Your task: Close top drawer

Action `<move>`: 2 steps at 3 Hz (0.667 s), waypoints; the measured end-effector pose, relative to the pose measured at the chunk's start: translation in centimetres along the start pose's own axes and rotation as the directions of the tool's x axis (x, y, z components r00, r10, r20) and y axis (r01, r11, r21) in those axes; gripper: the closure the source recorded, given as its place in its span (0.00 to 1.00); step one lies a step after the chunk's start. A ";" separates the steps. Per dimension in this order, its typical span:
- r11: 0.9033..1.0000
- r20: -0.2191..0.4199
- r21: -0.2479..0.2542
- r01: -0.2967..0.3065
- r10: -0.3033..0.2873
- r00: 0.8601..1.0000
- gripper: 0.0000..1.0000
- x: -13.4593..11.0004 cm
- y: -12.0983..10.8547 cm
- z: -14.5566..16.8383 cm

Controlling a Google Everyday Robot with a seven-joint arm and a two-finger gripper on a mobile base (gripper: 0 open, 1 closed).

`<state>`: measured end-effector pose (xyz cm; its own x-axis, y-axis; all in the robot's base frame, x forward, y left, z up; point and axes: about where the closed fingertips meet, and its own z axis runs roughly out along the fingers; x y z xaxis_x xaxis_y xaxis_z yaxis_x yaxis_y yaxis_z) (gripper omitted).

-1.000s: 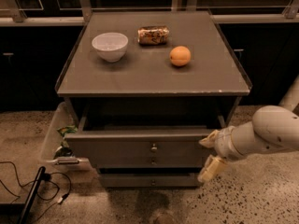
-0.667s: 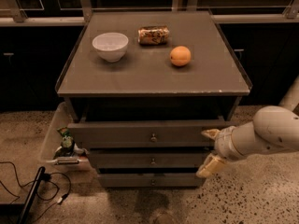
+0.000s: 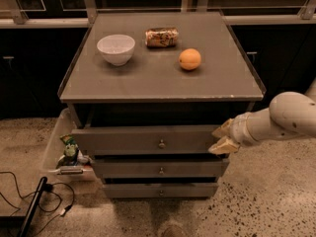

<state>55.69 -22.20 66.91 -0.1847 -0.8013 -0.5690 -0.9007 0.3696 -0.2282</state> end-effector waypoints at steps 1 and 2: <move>1.000 0.000 0.000 0.000 0.000 1.000 0.15 0.0 0.0 0.0; 1.000 0.000 0.000 0.000 0.000 1.000 0.00 0.0 0.0 0.0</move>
Offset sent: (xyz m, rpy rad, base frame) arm -0.0001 0.0001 0.0001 0.0000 -0.0001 0.0001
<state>55.68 -22.19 66.91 -0.1845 -0.8013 -0.5691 -0.9008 0.3695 -0.2282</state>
